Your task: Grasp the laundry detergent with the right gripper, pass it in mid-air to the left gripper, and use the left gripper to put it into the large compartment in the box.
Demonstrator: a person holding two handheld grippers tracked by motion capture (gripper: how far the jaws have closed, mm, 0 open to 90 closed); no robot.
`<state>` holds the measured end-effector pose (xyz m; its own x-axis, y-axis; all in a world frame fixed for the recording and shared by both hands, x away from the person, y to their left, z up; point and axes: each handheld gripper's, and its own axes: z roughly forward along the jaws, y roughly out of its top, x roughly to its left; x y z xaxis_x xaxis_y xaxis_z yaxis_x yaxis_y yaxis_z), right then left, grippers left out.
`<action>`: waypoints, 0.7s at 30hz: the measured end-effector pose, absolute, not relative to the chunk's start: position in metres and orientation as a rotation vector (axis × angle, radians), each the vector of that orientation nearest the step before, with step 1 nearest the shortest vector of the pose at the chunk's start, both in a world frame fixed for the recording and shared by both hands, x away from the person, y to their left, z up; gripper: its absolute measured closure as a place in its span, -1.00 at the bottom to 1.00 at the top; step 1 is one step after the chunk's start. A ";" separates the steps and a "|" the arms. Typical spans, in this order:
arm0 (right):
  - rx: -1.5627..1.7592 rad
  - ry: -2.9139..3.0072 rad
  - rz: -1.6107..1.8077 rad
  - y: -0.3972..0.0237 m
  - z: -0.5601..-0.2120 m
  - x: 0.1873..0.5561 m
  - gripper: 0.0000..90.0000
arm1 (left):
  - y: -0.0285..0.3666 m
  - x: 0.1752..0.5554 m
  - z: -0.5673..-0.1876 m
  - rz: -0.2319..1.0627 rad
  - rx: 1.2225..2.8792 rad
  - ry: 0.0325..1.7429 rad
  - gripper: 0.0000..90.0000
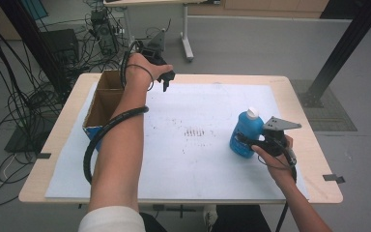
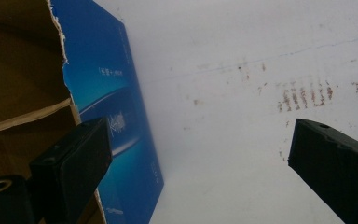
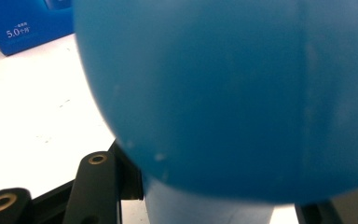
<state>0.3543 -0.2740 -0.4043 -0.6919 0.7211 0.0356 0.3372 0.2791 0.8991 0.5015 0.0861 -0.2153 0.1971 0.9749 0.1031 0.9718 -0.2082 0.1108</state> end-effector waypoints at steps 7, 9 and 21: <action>0.971 2.195 1.385 -0.273 -0.401 0.356 0.00 | 0.080 0.497 -0.211 0.227 2.469 1.873 -0.87; 0.979 2.212 1.397 -0.273 -0.399 0.356 0.00 | 0.079 0.495 -0.210 0.220 2.485 1.846 -0.87; 0.964 2.316 1.334 -0.270 -0.372 0.364 -0.01 | 0.079 0.481 -0.198 0.173 2.643 1.569 -0.86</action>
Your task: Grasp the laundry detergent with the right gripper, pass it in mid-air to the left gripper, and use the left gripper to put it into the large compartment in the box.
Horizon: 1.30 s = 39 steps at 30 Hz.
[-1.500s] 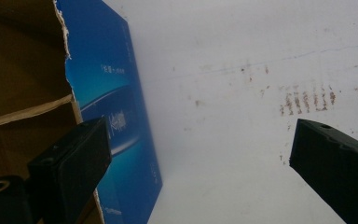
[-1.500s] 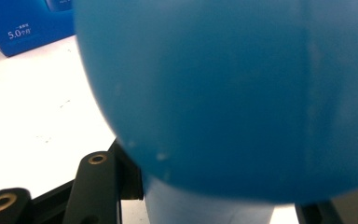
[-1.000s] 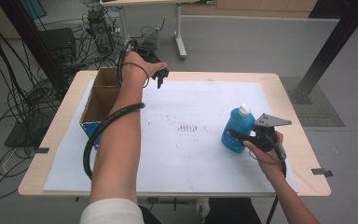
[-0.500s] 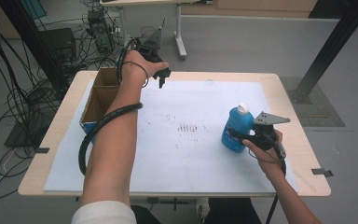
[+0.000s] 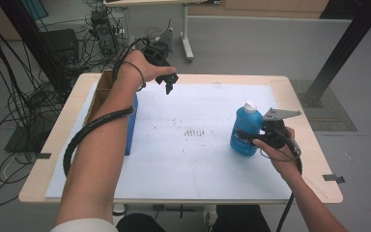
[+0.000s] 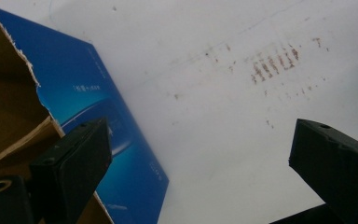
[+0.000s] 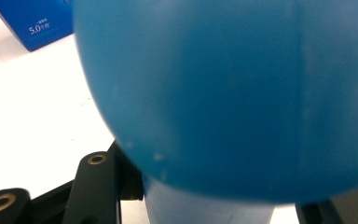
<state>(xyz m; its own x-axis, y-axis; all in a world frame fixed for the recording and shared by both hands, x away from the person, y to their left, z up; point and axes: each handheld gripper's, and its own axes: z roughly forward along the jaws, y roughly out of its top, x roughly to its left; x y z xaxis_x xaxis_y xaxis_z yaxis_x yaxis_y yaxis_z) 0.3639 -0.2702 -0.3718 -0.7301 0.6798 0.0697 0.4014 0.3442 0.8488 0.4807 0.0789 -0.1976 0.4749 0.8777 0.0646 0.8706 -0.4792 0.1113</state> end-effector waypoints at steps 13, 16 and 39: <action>0.976 2.419 1.345 -0.249 -0.342 0.386 -0.01 | 0.074 0.465 -0.175 0.182 2.759 1.287 -0.88; 0.958 2.436 1.361 -0.242 -0.336 0.392 -0.01 | 0.073 0.462 -0.169 0.197 2.787 1.244 -0.88; 0.733 2.559 1.436 -0.169 -0.297 0.423 -0.02 | 0.061 0.430 -0.125 0.231 2.932 0.827 -0.88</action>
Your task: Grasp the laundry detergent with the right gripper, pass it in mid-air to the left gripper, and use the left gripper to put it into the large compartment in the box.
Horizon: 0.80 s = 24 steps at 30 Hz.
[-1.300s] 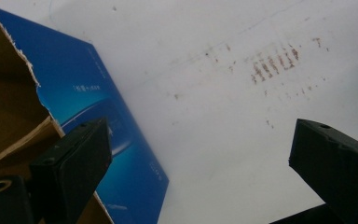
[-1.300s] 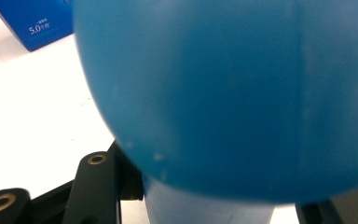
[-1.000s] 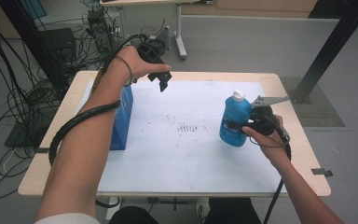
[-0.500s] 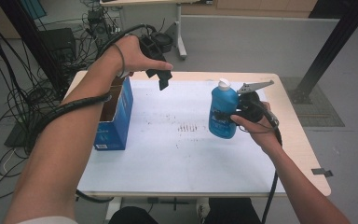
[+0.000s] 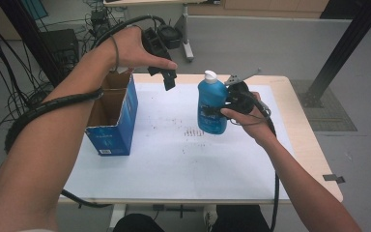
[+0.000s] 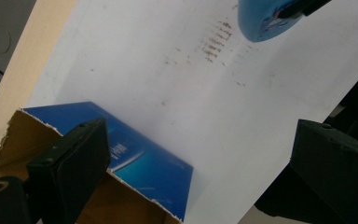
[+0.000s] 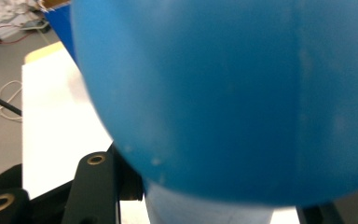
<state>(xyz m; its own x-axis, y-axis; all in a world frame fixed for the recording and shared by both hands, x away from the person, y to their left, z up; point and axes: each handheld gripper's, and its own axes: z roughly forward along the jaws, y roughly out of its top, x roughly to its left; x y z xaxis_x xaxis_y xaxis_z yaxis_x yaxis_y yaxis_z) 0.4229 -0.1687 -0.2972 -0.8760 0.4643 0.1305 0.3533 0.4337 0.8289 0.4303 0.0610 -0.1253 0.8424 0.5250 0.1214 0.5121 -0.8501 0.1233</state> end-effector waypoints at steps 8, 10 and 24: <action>0.597 2.620 1.473 -0.134 -0.293 0.428 -0.02 | 0.064 0.422 -0.118 0.211 2.959 0.758 -0.88; 0.574 2.630 1.485 -0.125 -0.294 0.428 -0.02 | 0.064 0.420 -0.116 0.208 2.961 0.747 -0.88; 0.367 2.698 1.573 -0.081 -0.305 0.421 -0.02 | 0.059 0.412 -0.115 0.158 2.976 0.578 -0.89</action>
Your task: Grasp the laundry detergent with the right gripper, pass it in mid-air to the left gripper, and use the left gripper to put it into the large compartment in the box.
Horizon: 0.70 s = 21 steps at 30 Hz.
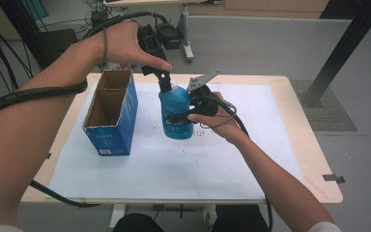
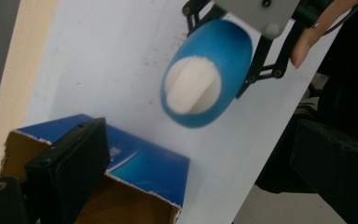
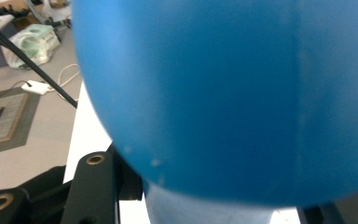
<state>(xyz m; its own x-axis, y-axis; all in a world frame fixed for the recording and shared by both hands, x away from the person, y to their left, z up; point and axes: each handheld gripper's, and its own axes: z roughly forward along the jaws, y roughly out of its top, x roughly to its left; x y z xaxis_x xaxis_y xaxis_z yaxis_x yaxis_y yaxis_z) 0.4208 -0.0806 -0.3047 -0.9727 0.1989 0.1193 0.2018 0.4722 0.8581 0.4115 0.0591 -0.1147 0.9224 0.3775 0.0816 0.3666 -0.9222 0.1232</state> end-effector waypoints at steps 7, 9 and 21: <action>-0.276 -2.649 -1.617 -0.073 -0.304 0.415 -0.02 | 0.053 0.406 -0.130 0.133 3.031 0.498 -0.89; -0.255 -2.652 -1.614 -0.071 -0.304 0.413 -0.02 | 0.052 0.405 -0.134 0.126 3.038 0.483 -0.89; -0.207 -2.631 -1.646 -0.070 -0.303 0.406 -0.03 | 0.046 0.402 -0.147 0.094 3.079 0.409 -0.89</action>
<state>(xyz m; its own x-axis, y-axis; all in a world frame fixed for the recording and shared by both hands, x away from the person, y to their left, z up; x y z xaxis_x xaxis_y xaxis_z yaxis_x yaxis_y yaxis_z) 0.4064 -0.0699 -0.3027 -0.9907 0.0961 0.0965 0.1288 0.4311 0.8931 0.4016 0.0464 -0.1468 0.9635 0.2620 0.0555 0.2599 -0.9647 0.0417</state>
